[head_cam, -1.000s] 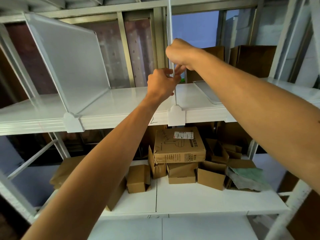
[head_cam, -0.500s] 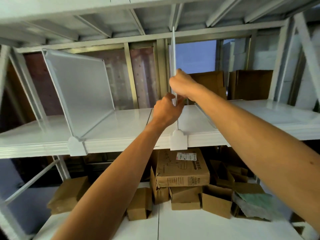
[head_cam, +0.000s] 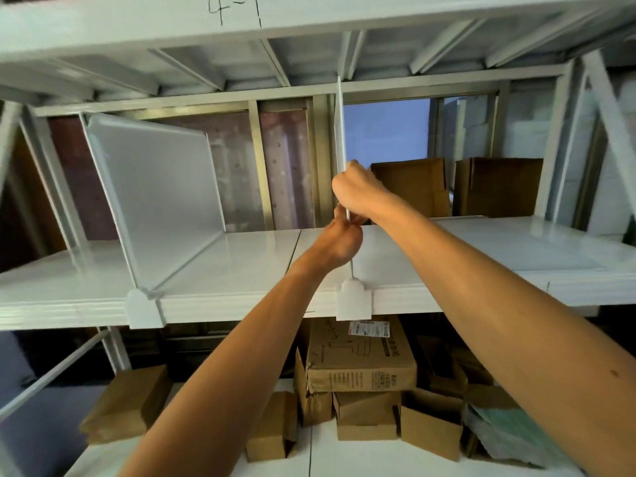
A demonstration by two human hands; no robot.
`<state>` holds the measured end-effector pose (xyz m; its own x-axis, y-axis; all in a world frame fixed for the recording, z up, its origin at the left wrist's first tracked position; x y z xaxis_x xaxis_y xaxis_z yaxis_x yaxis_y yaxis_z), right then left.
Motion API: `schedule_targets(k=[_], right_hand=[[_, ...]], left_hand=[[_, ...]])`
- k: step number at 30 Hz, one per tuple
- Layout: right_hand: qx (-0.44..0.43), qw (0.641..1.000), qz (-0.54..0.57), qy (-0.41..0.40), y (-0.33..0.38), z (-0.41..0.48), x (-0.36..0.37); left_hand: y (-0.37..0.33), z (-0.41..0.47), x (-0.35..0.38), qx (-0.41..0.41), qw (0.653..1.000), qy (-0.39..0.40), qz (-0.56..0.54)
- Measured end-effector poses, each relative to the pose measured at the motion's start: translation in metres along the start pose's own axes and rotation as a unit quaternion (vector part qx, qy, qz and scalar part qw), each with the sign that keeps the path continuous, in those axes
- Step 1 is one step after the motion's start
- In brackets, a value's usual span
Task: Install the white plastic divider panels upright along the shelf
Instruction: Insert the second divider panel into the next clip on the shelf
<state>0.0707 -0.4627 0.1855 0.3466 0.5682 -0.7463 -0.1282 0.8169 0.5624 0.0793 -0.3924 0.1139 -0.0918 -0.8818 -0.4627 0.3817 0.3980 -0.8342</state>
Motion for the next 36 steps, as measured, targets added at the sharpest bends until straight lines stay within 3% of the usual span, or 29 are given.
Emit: schedule_targets(k=[5,14,22,36], right_hand=[[0.002,1.0,0.013,0.003,-0.002,-0.003,-0.001],[0.009,1.0,0.028,-0.009,-0.007,-0.006,-0.004],[-0.003,1.0,0.026,-0.012,-0.009,-0.007,-0.003],[-0.005,1.0,0.028,-0.011,-0.009,-0.011,-0.003]], left_hand=[[0.005,0.003,0.003,-0.014,1.0,0.009,-0.001],[0.004,0.004,0.006,0.045,0.993,0.022,0.106],[0.001,-0.004,0.01,0.04,0.999,0.023,0.003],[0.003,-0.005,0.012,0.039,0.999,0.007,0.028]])
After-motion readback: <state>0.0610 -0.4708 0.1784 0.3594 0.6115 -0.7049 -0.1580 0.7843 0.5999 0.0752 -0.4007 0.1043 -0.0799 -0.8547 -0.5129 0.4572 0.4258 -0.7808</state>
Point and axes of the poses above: each hand's wrist, its own z-axis towards the middle knuckle, its own x-axis out of the palm, y = z × x, the point moved 2 cm from there along z, towards the middle knuckle, and after that the axes turned 11 degrees about -z, right-handed, at the moved point
